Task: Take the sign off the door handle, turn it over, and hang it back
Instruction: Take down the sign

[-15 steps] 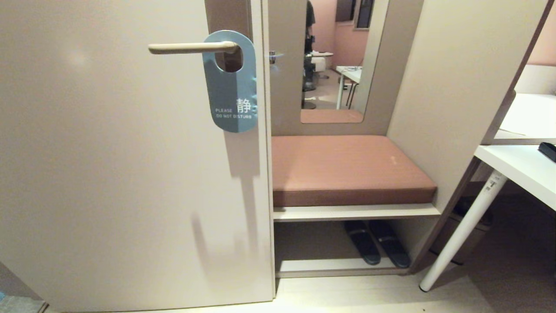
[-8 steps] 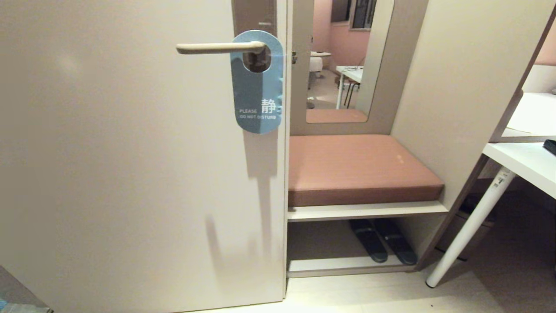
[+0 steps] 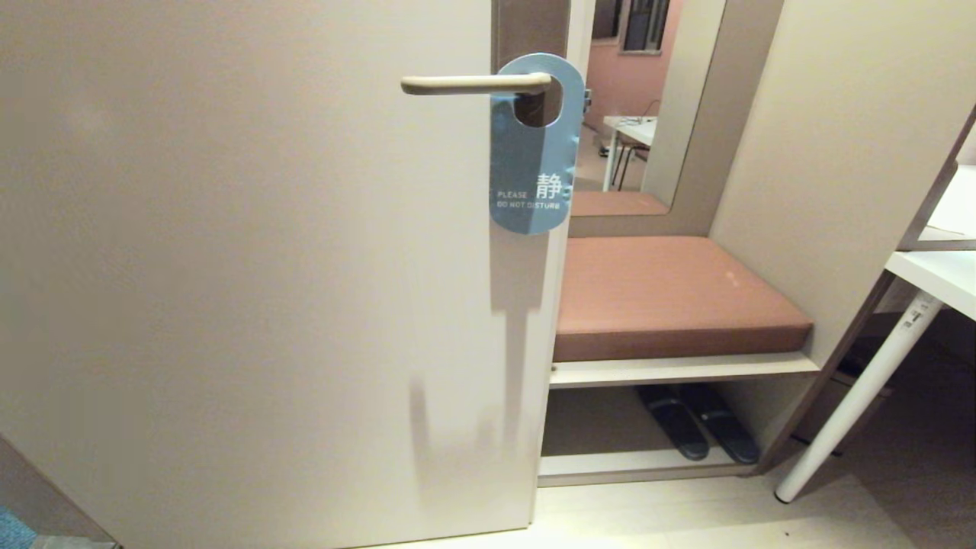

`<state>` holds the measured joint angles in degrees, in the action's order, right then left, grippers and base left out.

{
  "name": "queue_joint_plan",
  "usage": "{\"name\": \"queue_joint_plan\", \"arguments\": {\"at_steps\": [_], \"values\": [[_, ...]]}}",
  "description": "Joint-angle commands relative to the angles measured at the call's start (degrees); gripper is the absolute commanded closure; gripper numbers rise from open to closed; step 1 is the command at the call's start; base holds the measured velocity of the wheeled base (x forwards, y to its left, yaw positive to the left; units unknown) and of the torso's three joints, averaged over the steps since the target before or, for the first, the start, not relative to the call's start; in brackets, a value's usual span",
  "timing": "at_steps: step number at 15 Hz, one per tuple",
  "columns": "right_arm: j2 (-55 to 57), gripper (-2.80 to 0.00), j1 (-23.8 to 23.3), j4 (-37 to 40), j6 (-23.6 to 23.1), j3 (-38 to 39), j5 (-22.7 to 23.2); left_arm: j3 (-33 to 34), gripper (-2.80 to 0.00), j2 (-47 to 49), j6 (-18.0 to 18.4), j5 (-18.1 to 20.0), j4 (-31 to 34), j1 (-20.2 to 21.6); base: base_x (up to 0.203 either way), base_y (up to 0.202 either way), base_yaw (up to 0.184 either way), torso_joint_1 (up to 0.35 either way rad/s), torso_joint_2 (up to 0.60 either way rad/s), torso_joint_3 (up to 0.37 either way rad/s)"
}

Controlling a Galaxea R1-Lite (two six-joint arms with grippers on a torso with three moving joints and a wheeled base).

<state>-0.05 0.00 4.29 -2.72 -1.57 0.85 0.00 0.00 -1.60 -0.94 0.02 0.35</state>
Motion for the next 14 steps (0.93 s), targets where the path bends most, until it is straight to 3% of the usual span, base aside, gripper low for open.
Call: {"name": "queue_joint_plan", "arguments": {"at_steps": [1,14], "values": [[0.0,0.0,0.0,0.0,0.0,0.0,0.0,0.0,0.0,0.0,-0.1,0.0,0.0,-0.1,0.0,0.0,0.0,0.0,0.0,0.0],[0.0,0.0,0.0,0.0,-0.1,0.0,0.0,0.0,0.0,0.0,0.0,0.0,0.0,-0.4,0.0,0.0,0.0,0.0,0.0,0.0]]}}
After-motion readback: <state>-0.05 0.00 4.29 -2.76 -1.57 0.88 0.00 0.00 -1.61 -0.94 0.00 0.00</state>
